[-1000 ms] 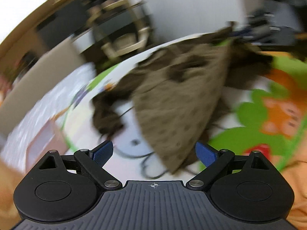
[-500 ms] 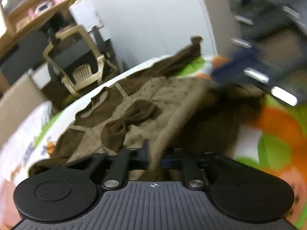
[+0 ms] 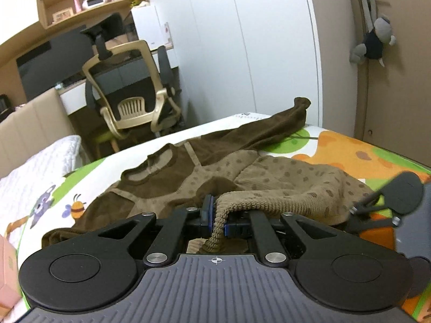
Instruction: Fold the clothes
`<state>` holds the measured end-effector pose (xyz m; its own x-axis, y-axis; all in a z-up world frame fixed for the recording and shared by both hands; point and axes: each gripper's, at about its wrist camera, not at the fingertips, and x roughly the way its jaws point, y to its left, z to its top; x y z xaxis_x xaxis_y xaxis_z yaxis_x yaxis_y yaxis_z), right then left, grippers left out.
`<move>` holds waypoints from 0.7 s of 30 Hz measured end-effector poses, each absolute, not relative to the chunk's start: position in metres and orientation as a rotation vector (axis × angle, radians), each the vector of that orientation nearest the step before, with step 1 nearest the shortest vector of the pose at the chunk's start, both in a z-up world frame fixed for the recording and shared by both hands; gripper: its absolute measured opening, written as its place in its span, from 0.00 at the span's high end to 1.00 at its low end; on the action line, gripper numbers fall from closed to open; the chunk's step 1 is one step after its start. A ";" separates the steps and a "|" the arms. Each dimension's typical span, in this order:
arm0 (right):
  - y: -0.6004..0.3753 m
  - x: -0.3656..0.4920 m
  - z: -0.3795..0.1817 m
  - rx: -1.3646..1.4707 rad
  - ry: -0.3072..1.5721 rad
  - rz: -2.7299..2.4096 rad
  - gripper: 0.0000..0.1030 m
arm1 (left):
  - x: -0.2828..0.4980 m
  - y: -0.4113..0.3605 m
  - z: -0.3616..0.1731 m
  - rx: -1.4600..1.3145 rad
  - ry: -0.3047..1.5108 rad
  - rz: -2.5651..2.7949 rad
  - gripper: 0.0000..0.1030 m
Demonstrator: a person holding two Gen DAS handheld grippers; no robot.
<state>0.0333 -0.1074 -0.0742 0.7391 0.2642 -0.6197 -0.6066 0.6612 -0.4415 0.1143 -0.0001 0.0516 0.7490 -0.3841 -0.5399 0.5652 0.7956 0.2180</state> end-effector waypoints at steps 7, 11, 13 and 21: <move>-0.068 0.000 -0.053 -0.648 0.488 0.771 0.95 | 0.115 0.002 0.050 0.371 0.510 -0.541 0.92; -0.055 -0.016 -0.057 -0.693 0.479 0.838 0.75 | 0.115 0.004 0.048 0.367 0.516 -0.538 0.92; -0.049 -0.012 -0.059 -0.695 0.481 0.810 0.70 | 0.116 0.006 0.047 0.364 0.520 -0.535 0.92; -0.023 0.030 -0.076 -0.799 0.439 0.653 0.74 | 0.115 0.014 0.046 0.348 0.525 -0.527 0.90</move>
<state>0.0299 -0.0228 -0.0762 0.7219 0.3666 -0.5869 -0.6819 0.5213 -0.5132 0.1153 0.0139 0.0461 0.7384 -0.3834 -0.5548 0.5563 0.8113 0.1797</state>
